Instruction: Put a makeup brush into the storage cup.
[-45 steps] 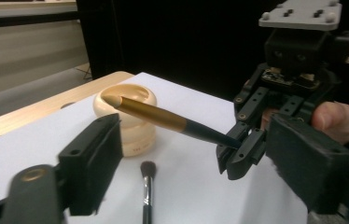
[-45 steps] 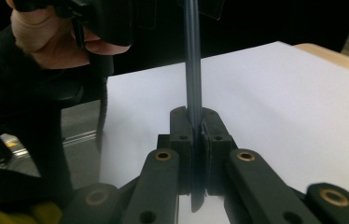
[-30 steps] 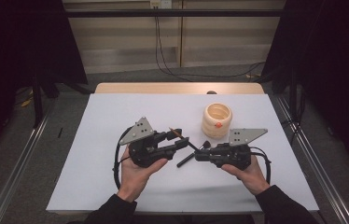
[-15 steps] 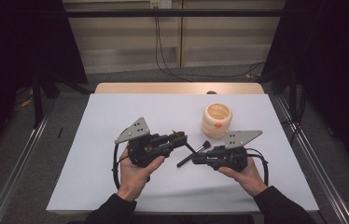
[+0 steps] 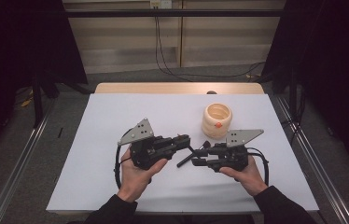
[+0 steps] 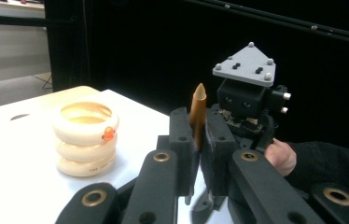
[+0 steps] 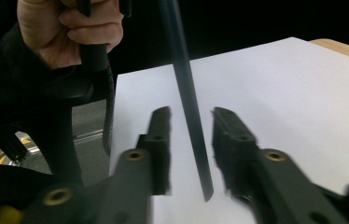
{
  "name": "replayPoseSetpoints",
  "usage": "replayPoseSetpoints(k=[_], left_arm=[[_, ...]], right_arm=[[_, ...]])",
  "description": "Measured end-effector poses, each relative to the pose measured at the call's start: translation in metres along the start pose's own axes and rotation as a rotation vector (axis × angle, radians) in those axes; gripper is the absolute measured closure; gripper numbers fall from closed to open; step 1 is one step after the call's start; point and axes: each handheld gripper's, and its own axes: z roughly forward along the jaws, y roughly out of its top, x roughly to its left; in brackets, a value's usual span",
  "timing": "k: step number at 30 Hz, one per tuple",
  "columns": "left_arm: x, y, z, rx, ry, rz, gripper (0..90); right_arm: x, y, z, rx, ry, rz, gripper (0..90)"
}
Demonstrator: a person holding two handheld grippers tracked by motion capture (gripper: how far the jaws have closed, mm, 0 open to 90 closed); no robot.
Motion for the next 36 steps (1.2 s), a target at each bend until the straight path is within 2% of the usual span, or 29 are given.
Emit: replayPoseSetpoints(k=[6,11,13,14,16,19,24,28,34,36], left_arm=[[0.002,0.002,-0.003,-0.001,0.014,-0.001,84.3],[0.004,0.002,-0.005,0.001,0.01,-0.015,84.2],[0.004,0.003,-0.005,0.019,0.03,-0.021,84.2],[0.005,0.003,-0.005,0.018,0.022,-0.025,84.2],[0.005,0.003,-0.006,0.023,0.029,-0.025,84.2],[0.005,0.005,-0.006,0.024,0.028,-0.023,84.2],[0.006,0.007,-0.006,0.058,0.026,-0.008,84.2],[0.006,0.011,-0.001,0.095,0.025,0.013,84.2],[0.004,0.015,0.006,0.13,0.009,0.032,84.2],[0.002,0.014,0.007,0.158,0.023,0.035,84.2]], right_arm=[[0.0,0.001,-0.003,-0.013,0.001,-0.001,50.2],[0.0,0.002,-0.003,-0.023,-0.01,-0.001,33.6],[0.0,0.002,-0.003,-0.027,-0.014,0.009,27.3],[0.0,0.002,-0.003,-0.028,0.001,0.01,26.4],[0.001,0.003,-0.002,-0.03,-0.005,0.008,16.8],[0.0,0.003,-0.002,-0.036,-0.011,0.021,12.9],[0.0,0.004,-0.004,-0.039,-0.013,0.019,9.8],[0.0,0.006,-0.004,-0.037,-0.002,0.007,9.8],[0.0,0.007,-0.005,-0.029,-0.02,-0.001,11.0],[0.001,0.008,-0.006,-0.027,-0.027,-0.009,11.6]])
